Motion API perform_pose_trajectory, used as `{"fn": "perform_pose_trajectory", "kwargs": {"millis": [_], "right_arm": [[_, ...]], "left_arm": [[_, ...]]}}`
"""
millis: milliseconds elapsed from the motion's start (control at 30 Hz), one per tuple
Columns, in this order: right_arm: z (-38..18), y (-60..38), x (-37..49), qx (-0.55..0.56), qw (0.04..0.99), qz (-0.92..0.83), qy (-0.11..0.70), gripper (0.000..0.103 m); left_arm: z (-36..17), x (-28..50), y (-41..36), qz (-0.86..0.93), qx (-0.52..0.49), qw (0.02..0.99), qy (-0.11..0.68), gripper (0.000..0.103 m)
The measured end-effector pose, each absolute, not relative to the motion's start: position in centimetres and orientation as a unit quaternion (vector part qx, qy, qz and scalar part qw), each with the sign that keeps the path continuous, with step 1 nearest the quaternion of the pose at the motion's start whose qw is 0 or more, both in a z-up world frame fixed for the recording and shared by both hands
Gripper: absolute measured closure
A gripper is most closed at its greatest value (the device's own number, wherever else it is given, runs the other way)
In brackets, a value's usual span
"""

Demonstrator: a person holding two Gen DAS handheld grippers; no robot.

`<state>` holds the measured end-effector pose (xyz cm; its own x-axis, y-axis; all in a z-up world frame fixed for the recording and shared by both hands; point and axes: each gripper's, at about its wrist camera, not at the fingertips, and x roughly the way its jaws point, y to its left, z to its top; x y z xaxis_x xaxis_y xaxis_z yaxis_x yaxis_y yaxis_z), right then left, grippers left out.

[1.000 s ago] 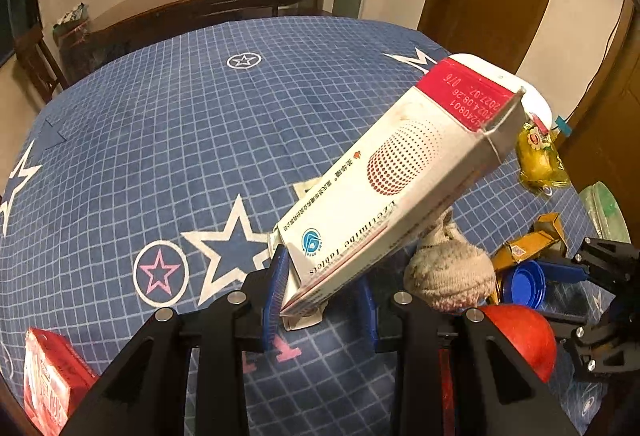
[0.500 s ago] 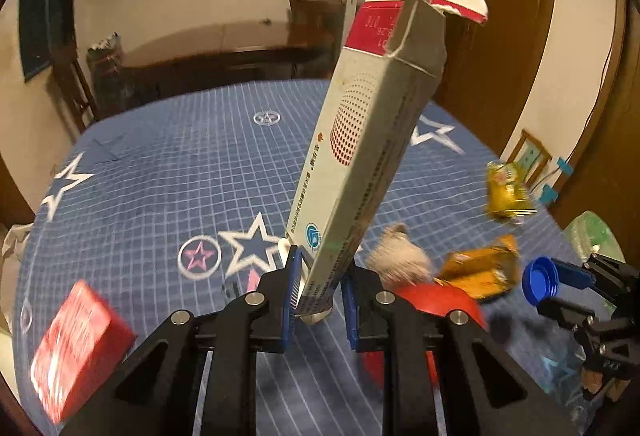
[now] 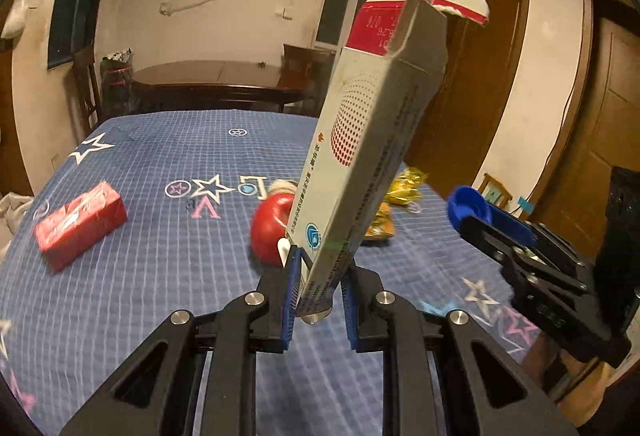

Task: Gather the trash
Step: 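Carry the medicine box and blue cap over the green bin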

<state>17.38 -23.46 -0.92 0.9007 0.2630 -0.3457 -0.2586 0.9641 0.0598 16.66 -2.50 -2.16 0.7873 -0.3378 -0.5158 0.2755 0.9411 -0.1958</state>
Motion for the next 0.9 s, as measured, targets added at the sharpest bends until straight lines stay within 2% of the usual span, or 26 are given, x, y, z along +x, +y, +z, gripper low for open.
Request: {"fn": "perform_pose_trajectory", "kwargs": {"millis": [333, 900], "right_arm": [[-0.4, -23.4, 15.3, 0.008, 0.98, 0.117, 0.162, 0.065], [0.6, -26.9, 13.9, 0.01, 0.983, 0.092, 0.16, 0.065]], "left_arm": [[-1.4, 11.1, -4.8, -0.152, -0.064, 0.956, 0.244, 0.082], [0.2, 12.5, -7.9, -0.16, -0.04, 0.962, 0.219, 0.082]]}}
